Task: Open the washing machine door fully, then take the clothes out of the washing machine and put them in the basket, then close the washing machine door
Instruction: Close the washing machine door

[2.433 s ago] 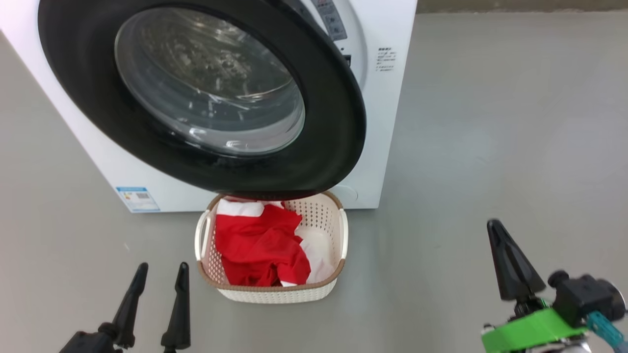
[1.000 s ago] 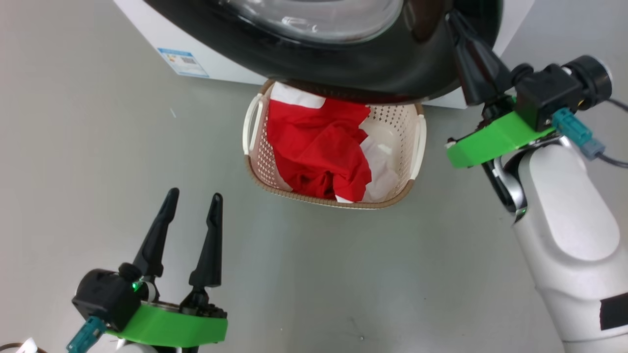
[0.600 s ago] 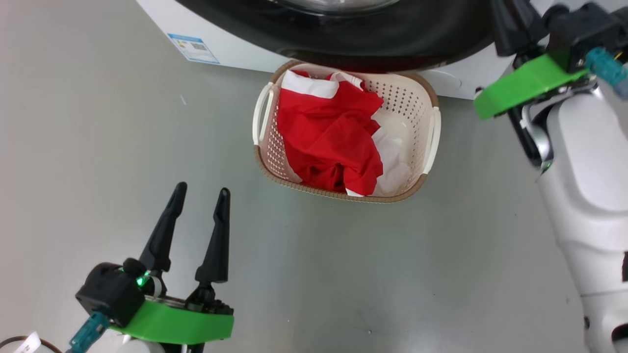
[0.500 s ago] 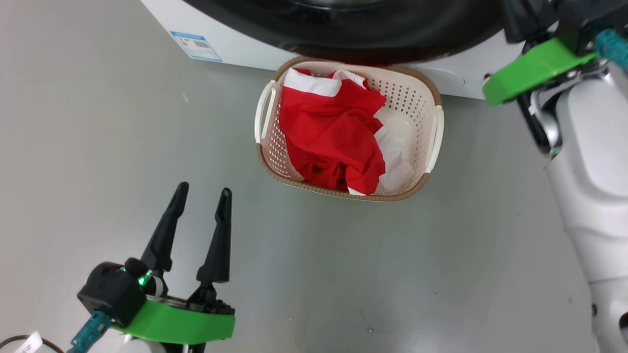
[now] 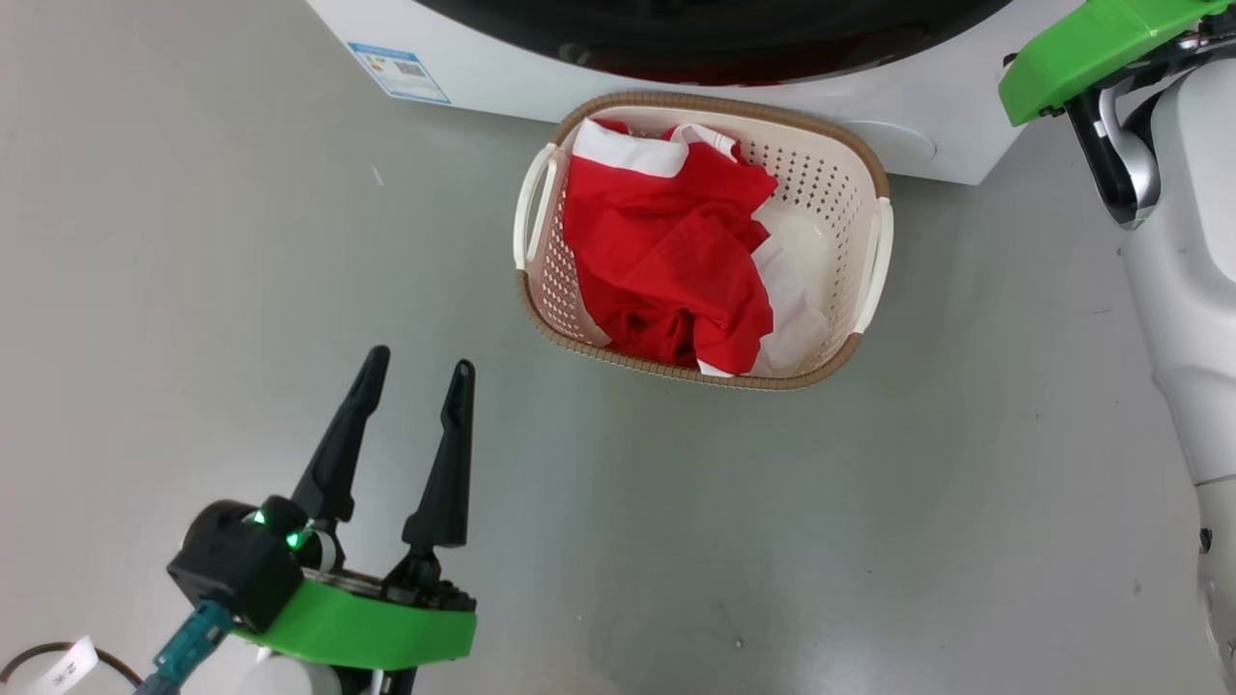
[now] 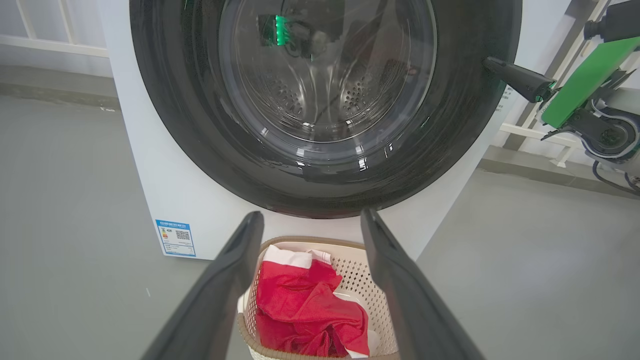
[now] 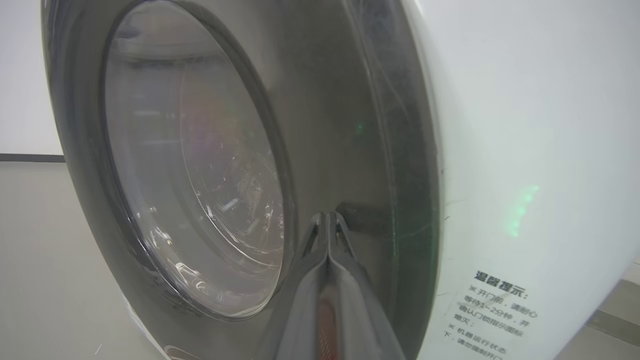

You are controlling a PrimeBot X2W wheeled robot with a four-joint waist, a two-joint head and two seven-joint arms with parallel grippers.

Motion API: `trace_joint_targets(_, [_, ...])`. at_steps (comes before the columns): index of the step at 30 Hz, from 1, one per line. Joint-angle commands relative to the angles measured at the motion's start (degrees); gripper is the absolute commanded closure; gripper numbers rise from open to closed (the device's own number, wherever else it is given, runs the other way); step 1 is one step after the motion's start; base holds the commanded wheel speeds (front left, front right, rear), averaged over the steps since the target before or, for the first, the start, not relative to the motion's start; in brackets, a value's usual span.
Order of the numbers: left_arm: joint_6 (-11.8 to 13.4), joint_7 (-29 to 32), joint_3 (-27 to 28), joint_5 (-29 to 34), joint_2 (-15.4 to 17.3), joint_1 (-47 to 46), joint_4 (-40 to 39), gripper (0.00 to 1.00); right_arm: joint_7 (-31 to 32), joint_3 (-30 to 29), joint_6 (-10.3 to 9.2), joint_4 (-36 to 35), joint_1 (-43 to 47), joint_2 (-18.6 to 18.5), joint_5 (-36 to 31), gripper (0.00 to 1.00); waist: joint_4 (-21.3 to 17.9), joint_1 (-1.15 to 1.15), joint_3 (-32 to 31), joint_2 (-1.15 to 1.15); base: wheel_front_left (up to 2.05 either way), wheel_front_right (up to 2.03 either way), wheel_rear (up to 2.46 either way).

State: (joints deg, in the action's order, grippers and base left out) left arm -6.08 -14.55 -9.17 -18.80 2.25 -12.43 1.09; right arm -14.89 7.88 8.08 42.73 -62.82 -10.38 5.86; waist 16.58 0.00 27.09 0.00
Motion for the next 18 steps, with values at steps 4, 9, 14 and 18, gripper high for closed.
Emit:
trace_joint_targets(4, [0.2,-0.4,2.1,0.1,0.6,-1.0,-0.9,0.00,-0.1,-0.4,-0.59,-1.5,-2.3,0.9,-0.5,1.00,-0.5,0.00,-0.1,0.00,0.00,0.00,0.00])
trace_joint_targets(9, [0.3,-0.4,2.0,-0.1,0.6,-1.2,-0.7,0.00,-0.1,0.9,-0.59,-2.5,-0.4,1.9,0.0,1.00,-1.4,0.00,-0.7,0.00,0.00,0.00,0.00])
trace_joint_targets(14, [0.5,-0.4,1.8,0.5,0.6,-1.1,0.2,0.00,-0.1,1.2,-0.59,-4.5,3.1,2.9,1.8,1.00,-2.4,0.00,-1.9,0.00,0.00,0.00,0.00])
trace_joint_targets(18, [0.7,-0.4,1.6,0.4,0.6,-1.1,0.2,0.00,-0.1,2.6,-0.59,-7.2,7.3,4.1,2.6,0.54,-3.3,0.00,-2.9,0.00,0.00,0.00,0.00])
